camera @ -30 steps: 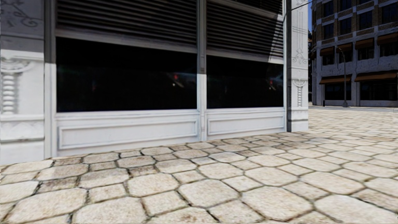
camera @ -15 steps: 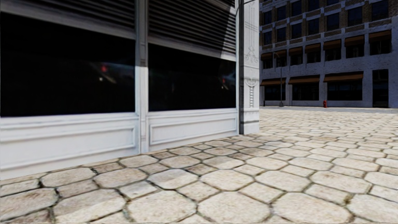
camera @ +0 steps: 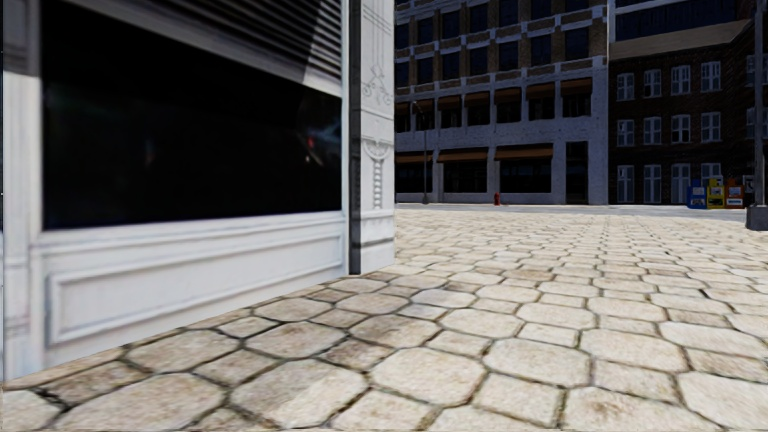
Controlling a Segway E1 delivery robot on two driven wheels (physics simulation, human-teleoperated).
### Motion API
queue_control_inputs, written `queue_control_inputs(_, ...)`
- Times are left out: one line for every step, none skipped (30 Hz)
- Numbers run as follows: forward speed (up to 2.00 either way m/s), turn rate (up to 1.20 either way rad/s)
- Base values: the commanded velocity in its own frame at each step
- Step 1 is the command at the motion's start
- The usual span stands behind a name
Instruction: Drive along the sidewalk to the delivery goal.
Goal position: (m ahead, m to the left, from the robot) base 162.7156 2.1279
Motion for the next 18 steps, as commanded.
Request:
queue_control_inputs(2.00, -0.68)
queue_control_inputs(2.00, -0.68)
queue_control_inputs(2.00, -0.68)
queue_control_inputs(2.00, -0.68)
queue_control_inputs(2.00, -0.68)
queue_control_inputs(2.00, -0.68)
queue_control_inputs(2.00, -0.68)
queue_control_inputs(2.00, -0.68)
queue_control_inputs(2.00, -0.68)
queue_control_inputs(2.00, -0.68)
queue_control_inputs(2.00, -0.68)
queue_control_inputs(2.00, -0.68)
queue_control_inputs(2.00, -0.68)
queue_control_inputs(2.00, -0.68)
queue_control_inputs(2.00, -0.68)
queue_control_inputs(2.00, -0.68)
queue_control_inputs(2.00, -0.68)
queue_control_inputs(2.00, -0.68)
